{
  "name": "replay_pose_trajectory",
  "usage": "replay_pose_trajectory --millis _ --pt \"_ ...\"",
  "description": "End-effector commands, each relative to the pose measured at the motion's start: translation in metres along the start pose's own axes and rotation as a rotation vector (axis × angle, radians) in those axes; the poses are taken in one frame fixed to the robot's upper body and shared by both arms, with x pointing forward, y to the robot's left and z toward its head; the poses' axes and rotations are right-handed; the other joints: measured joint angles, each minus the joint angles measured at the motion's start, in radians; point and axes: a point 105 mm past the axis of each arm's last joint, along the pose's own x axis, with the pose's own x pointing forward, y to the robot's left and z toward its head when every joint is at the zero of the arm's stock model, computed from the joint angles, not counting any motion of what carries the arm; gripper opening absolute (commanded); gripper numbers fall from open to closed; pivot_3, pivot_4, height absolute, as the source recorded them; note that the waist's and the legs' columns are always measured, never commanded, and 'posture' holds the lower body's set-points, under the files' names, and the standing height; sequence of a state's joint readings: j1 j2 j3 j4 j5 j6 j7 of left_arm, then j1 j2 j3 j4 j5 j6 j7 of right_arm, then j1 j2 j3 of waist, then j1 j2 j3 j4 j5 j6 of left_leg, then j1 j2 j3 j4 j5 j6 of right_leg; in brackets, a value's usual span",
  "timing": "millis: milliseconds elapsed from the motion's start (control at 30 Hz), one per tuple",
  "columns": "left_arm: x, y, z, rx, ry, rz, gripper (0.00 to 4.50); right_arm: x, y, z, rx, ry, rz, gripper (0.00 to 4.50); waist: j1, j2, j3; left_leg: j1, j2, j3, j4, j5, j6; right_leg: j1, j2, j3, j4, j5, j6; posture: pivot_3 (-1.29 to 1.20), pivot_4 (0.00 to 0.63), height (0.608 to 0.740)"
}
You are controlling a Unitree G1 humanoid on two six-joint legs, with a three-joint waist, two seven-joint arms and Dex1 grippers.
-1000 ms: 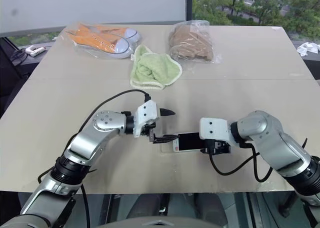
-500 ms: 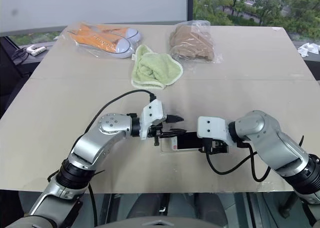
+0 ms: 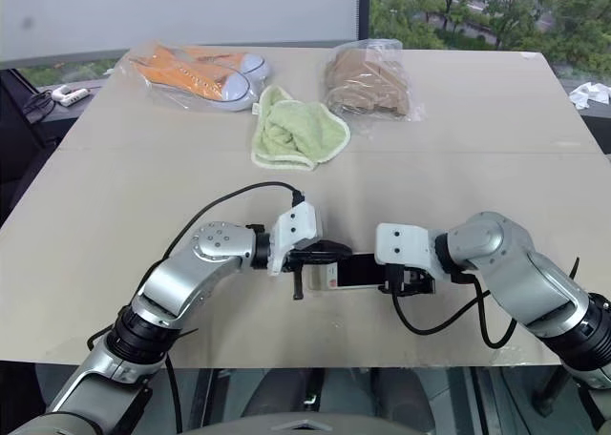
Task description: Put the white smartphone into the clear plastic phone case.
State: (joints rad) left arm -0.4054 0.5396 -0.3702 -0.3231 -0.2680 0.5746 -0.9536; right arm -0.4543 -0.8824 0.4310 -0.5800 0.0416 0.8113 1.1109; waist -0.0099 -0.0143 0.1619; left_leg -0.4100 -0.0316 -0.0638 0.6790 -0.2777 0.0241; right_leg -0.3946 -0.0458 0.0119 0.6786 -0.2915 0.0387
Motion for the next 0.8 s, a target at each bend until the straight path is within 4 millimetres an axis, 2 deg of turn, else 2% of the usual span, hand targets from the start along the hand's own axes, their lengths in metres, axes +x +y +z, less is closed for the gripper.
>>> replay_pose_trajectory --millis 33,200,400,533,800 --pt "0.003 -0.011 -0.001 0.010 0.002 -0.042 0.06 -0.004 -0.003 0.010 -0.060 -0.012 -0.036 2.78 0.000 0.000 0.000 0.000 0.000 0.000 0.000 0.000 0.000 0.000 0.000 0.000 0.000 0.000 0.000 0.00 0.150 0.740" --pt "0.003 -0.014 -0.013 -0.004 0.055 -0.047 0.06 -0.001 -0.001 0.013 -0.064 -0.018 -0.030 2.78 0.000 0.000 0.000 0.000 0.000 0.000 0.000 0.000 0.000 0.000 0.000 0.000 0.000 0.000 0.000 0.00 0.150 0.740" --pt "0.003 -0.018 -0.017 -0.021 0.067 -0.061 0.06 0.002 -0.001 0.015 -0.070 -0.018 -0.025 2.78 0.000 0.000 0.000 0.000 0.000 0.000 0.001 0.000 0.000 0.000 0.000 0.000 0.000 0.000 0.000 0.00 0.150 0.740" --pt "0.004 -0.021 -0.029 -0.033 0.109 -0.066 0.06 0.003 -0.004 0.016 -0.080 -0.018 -0.036 2.78 -0.001 -0.001 -0.001 0.000 0.000 0.000 0.001 0.000 0.000 0.000 0.000 0.000 0.000 0.000 0.000 0.00 0.150 0.740" --pt "0.001 -0.020 -0.037 -0.078 0.123 -0.052 0.06 0.006 -0.005 0.018 -0.092 -0.012 -0.049 2.78 -0.002 -0.001 -0.004 0.002 0.000 0.000 0.001 0.000 0.000 0.002 0.000 0.000 0.001 0.000 0.000 0.00 0.150 0.740"
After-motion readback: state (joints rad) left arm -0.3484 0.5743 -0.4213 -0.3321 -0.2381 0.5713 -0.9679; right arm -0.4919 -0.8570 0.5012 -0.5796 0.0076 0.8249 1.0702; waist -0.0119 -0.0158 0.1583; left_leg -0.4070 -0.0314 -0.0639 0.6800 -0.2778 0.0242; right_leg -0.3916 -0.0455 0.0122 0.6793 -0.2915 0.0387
